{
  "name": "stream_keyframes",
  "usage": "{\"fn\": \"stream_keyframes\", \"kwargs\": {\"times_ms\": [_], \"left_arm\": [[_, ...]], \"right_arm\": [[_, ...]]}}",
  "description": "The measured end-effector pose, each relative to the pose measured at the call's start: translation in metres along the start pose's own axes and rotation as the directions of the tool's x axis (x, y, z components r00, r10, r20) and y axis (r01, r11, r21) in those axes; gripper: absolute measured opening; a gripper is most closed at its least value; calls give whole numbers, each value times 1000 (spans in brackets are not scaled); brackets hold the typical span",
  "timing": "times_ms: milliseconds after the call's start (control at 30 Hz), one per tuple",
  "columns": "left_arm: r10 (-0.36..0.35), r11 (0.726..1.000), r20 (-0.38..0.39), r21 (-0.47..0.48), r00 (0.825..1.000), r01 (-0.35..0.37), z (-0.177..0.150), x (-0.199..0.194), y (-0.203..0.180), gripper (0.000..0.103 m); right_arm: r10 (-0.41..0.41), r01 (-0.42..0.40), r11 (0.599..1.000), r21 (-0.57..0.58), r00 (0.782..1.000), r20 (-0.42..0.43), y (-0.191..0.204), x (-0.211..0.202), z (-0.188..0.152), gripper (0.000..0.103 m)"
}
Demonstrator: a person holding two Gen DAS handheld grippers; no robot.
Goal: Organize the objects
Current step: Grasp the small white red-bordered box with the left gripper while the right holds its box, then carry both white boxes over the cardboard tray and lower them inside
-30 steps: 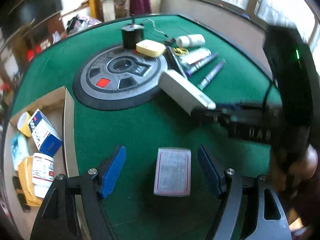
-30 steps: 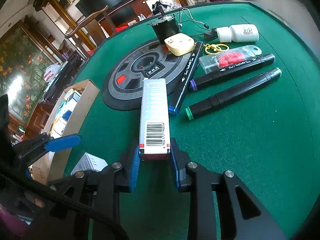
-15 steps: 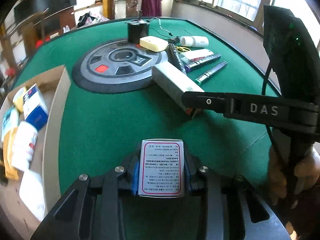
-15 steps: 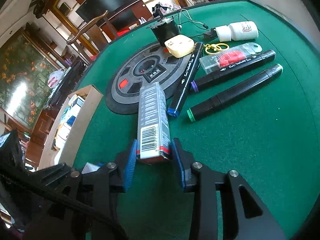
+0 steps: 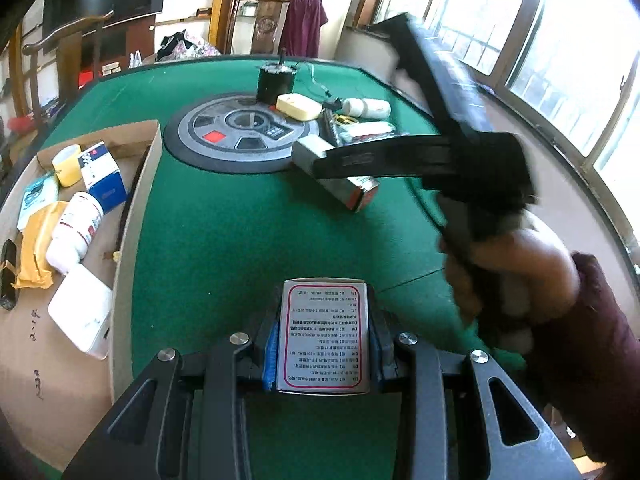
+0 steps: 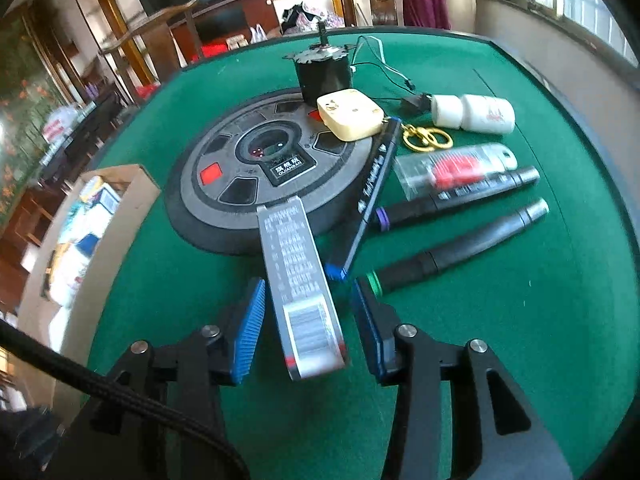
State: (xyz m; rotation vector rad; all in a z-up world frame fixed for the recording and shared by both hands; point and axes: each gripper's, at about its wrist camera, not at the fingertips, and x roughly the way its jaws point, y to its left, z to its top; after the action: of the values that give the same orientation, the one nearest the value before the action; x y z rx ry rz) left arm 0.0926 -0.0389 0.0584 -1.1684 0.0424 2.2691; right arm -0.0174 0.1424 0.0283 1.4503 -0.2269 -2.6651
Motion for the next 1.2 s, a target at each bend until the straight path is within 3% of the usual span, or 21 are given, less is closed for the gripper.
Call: {"fn": "stream_keyframes", "kwargs": {"times_ms": [133, 167, 600, 1200], "left_arm": [[-7, 1000, 35, -19, 999, 8, -2, -18, 8, 30], [-7, 1000, 46, -27, 999, 8, -3, -23, 12, 30], [34, 980, 154, -199, 988, -2, -17, -76, 73, 30], [193, 931, 257, -352, 947, -94, -48, -156, 141, 30]], "right_arm": [[-60, 59, 997, -45, 998, -26, 16, 10, 1, 32], [-63, 61, 997, -56, 998, -27, 18, 10, -1, 24], [4, -2, 998, -56, 999, 48, 32, -48, -19, 24], [180, -165, 969, -183, 981, 70, 122, -102, -42, 24]]}}
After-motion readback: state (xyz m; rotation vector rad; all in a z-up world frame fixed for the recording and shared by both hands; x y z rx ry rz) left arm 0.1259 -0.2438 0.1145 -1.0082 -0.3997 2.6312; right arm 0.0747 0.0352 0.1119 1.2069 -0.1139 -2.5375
